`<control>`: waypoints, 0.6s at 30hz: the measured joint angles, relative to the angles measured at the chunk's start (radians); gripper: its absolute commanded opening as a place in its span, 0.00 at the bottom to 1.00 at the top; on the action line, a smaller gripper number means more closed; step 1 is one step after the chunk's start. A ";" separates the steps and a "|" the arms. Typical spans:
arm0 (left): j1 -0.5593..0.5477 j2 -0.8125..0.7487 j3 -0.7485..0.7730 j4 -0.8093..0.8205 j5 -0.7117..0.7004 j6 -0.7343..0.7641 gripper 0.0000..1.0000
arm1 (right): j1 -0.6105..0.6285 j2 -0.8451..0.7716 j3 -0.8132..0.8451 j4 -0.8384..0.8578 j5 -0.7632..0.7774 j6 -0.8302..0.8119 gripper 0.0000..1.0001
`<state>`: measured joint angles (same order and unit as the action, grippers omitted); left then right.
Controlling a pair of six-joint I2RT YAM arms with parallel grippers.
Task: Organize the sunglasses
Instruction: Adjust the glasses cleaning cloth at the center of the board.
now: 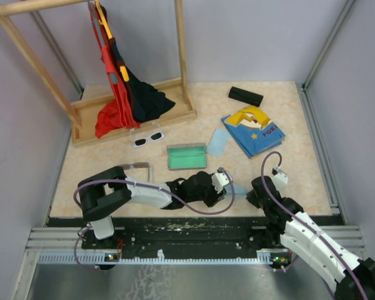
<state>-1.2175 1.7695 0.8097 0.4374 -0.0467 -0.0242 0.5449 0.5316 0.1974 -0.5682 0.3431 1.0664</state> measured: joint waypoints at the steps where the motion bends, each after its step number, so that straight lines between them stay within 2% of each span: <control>1: 0.000 0.007 0.002 0.000 0.003 0.003 0.48 | 0.000 -0.001 0.000 0.000 0.000 0.000 0.00; 18: 0.000 0.050 0.013 -0.009 0.014 0.044 0.45 | 0.000 -0.002 0.000 -0.001 0.000 0.000 0.00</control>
<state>-1.2175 1.8191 0.8227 0.4286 -0.0330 0.0200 0.5449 0.5301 0.1974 -0.5690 0.3431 1.0664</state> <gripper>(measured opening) 0.449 0.004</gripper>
